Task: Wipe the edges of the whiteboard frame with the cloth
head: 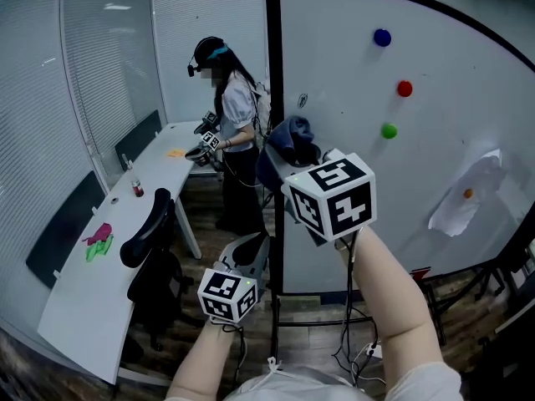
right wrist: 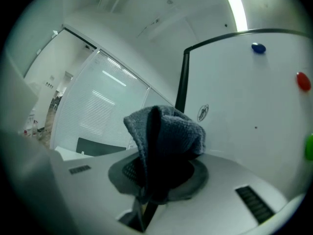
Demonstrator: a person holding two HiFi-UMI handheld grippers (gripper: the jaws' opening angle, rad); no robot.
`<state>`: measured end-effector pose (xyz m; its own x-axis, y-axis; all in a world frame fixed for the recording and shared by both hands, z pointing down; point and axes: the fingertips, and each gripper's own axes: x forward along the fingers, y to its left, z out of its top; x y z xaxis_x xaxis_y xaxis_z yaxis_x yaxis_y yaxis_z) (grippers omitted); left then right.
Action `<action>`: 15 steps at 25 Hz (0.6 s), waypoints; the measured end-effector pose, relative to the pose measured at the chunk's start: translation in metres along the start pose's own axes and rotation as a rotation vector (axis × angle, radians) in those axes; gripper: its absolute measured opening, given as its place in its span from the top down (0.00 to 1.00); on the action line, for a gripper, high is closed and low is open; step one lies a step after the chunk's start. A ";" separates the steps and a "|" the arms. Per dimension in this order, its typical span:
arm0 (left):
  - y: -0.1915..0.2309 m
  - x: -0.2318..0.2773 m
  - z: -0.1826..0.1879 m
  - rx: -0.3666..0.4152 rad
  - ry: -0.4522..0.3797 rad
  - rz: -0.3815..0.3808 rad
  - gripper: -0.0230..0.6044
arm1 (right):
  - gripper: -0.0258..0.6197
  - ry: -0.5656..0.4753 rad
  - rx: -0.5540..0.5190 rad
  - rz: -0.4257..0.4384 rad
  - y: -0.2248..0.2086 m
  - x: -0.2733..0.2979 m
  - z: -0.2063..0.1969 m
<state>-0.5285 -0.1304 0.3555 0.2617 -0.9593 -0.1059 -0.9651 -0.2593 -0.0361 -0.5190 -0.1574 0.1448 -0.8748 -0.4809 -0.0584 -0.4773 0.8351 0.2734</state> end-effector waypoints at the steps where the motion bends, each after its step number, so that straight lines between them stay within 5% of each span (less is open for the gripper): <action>1: 0.000 0.000 0.001 0.001 0.000 -0.004 0.93 | 0.84 -0.005 -0.003 -0.006 -0.001 0.001 0.005; 15: 0.005 0.007 0.029 -0.016 -0.014 -0.064 0.93 | 0.84 -0.078 -0.078 -0.078 -0.025 0.010 0.090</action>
<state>-0.5316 -0.1353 0.3258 0.3231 -0.9390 -0.1178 -0.9463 -0.3222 -0.0274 -0.5229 -0.1592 0.0506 -0.8407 -0.5185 -0.1563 -0.5387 0.7714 0.3386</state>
